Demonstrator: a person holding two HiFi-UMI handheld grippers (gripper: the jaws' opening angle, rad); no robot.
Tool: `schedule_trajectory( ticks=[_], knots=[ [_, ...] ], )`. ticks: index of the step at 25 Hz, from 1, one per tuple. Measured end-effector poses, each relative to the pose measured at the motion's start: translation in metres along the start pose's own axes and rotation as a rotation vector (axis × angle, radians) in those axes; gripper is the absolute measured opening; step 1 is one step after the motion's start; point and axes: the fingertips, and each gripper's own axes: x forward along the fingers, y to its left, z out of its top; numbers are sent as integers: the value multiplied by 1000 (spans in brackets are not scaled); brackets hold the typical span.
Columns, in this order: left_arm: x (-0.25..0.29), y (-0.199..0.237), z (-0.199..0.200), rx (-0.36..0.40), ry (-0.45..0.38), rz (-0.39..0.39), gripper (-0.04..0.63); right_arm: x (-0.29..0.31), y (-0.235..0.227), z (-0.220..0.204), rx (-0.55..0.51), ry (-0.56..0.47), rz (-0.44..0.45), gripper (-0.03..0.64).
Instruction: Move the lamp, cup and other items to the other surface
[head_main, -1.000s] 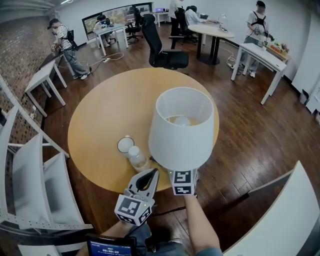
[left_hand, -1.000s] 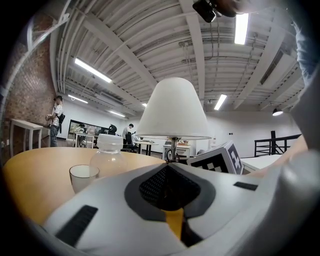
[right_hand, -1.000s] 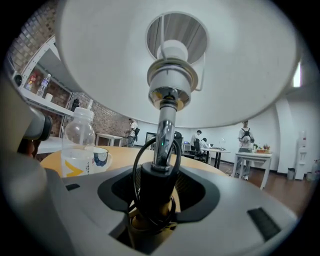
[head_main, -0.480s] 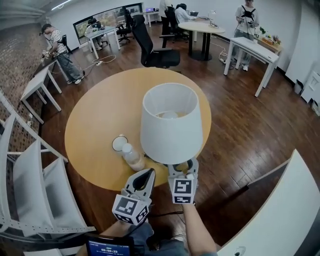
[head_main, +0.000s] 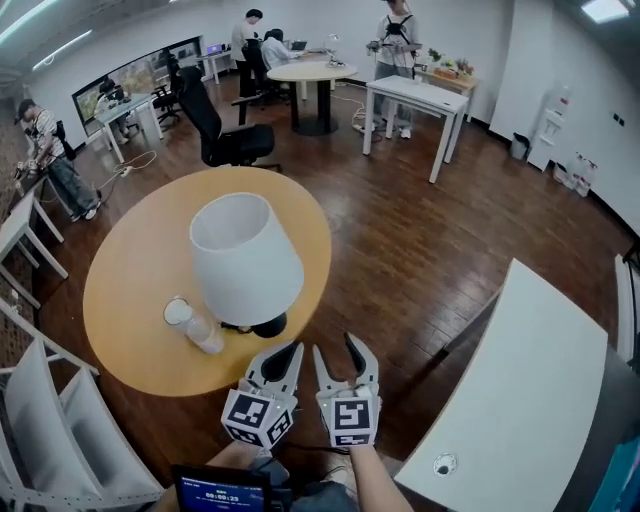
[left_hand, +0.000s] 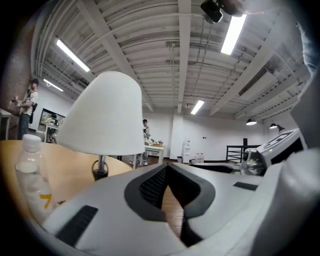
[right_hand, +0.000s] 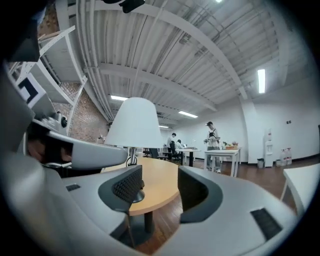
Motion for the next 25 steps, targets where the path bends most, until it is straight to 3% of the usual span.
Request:
schedule_trajectory(
  ticks=[2, 8, 14, 20, 23, 25],
  knots=[
    [11, -30, 7, -3, -4, -57, 6, -29, -17, 14, 10, -2, -45, 192],
    [36, -123, 22, -1, -15, -232, 6, -109, -73, 47, 22, -45, -212, 2],
    [46, -199, 38, 35, -44, -373, 6, -165, -106, 63, -7, -54, -291, 3],
    [38, -236, 34, 58, -47, -428, 6, -197, -115, 61, 8, -75, -315, 5],
    [37, -242, 37, 59, -58, -438, 6, -207, -125, 70, 44, -151, -340, 5],
    [37, -247, 39, 56, -67, -451, 6, -213, -132, 78, 122, -232, -335, 6]
  ],
)
